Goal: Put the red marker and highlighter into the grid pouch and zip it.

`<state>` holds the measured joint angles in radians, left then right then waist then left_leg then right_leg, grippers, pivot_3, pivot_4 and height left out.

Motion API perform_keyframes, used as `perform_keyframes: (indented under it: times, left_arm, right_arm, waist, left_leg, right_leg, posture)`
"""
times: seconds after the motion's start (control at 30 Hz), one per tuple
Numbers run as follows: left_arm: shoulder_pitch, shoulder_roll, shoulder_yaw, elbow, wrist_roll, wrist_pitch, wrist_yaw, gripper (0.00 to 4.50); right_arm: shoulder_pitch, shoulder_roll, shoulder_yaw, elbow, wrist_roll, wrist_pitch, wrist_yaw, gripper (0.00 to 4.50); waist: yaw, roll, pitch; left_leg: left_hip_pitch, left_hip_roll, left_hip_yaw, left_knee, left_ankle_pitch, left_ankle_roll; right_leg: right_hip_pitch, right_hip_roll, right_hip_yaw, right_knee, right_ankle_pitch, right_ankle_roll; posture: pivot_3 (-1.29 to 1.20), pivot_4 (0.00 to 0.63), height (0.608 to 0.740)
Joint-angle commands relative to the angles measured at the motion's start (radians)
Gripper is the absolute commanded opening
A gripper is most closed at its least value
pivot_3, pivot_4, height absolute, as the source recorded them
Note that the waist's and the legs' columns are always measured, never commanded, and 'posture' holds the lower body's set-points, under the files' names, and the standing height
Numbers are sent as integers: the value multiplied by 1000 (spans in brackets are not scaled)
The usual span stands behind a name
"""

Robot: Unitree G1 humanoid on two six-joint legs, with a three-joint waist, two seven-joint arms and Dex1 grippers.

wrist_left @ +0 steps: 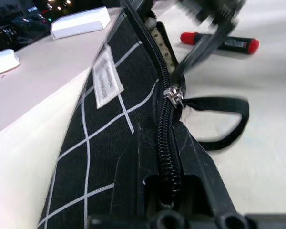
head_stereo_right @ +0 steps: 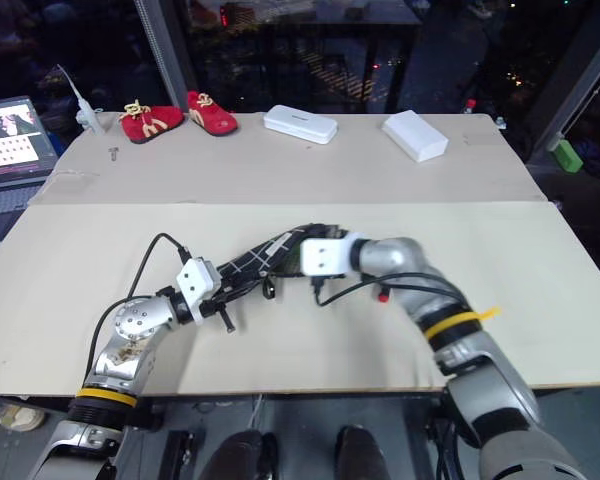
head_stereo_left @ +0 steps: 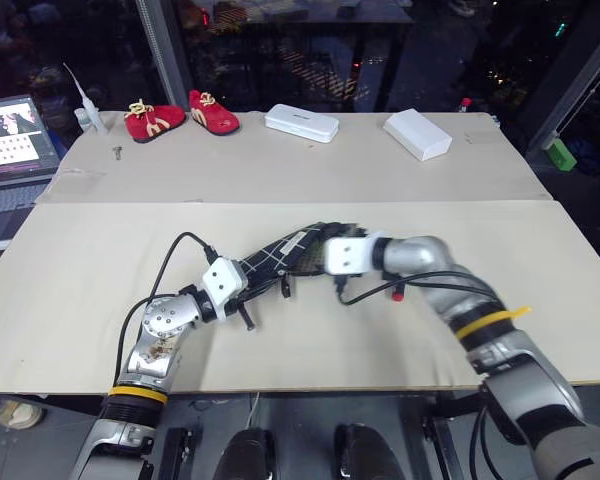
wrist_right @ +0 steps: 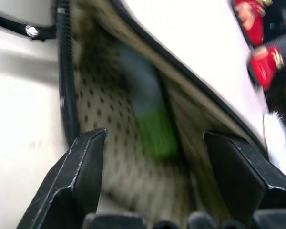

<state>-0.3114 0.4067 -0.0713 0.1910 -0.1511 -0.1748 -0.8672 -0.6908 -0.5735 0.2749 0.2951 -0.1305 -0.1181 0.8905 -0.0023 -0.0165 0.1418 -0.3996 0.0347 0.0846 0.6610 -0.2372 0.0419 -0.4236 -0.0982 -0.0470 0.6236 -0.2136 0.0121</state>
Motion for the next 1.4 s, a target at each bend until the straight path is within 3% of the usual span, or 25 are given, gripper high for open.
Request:
perform_keyframes:
  times: [0.03,0.1,0.2,0.4,0.6,0.93,1.03,1.27,1.4]
  left_arm:
    - [6,0,5,-32,-11,-16,9,0]
    - [13,0,6,-38,-11,-14,14,0]
    - [27,-1,10,-47,-16,-9,19,0]
    - [41,-9,4,-52,-21,-1,23,0]
    - [35,-17,4,-28,-22,-3,22,0]
    - [14,-32,10,8,-24,-11,28,0]
    - [10,-35,10,15,-22,-16,29,0]
    - [5,-32,17,22,-21,-23,30,0]
    - [13,-29,20,14,-21,-24,30,0]
  right_arm:
    - [128,-134,-172,-230,286,315,199,3663]
    - [173,-165,-234,-285,337,447,172,3663]
    - [189,-149,-278,-305,301,607,19,3663]
    - [184,-56,-255,-288,230,874,-215,3663]
    - [141,9,-269,-217,205,963,-335,3663]
    - [173,36,-227,-179,187,1003,-395,3663]
    - [200,46,-233,-181,203,1001,-391,2980]
    - [225,28,-218,-231,214,984,-354,550]
    - [193,20,-204,-238,199,909,-345,504]
  waist:
    - [6,0,0]
    - [8,0,0]
    - [-7,0,0]
    - [-10,0,0]
    - [-9,0,0]
    - [-7,0,0]
    - [-9,-2,-2]
    - [0,-5,-4]
    - [-1,-5,-4]
  left_leg:
    - [0,0,0,0,0,0]
    - [0,0,0,0,0,0]
    - [4,1,2,0,0,1]
    - [8,1,3,-1,0,0]
    - [5,0,3,0,0,0]
    - [5,0,3,0,-1,0]
    - [7,0,3,0,-1,0]
    - [7,0,2,0,-1,0]
    - [7,0,2,0,-1,0]
  right_leg:
    - [0,0,0,0,0,0]
    - [1,0,0,-1,0,0]
    - [1,1,4,-4,1,-1]
    - [1,2,7,0,0,-2]
    - [0,1,7,-1,0,-2]
    - [1,1,6,-1,-1,-1]
    - [3,2,6,-1,-1,-1]
    - [4,1,6,-2,-1,-1]
    - [3,1,6,-2,-1,-1]
  posture:
    - [0,150,740]
    - [0,150,740]
    - [0,150,740]
    - [0,150,740]
    - [0,150,740]
    - [0,150,740]
    - [0,150,740]
    - [0,150,740]
    - [0,150,740]
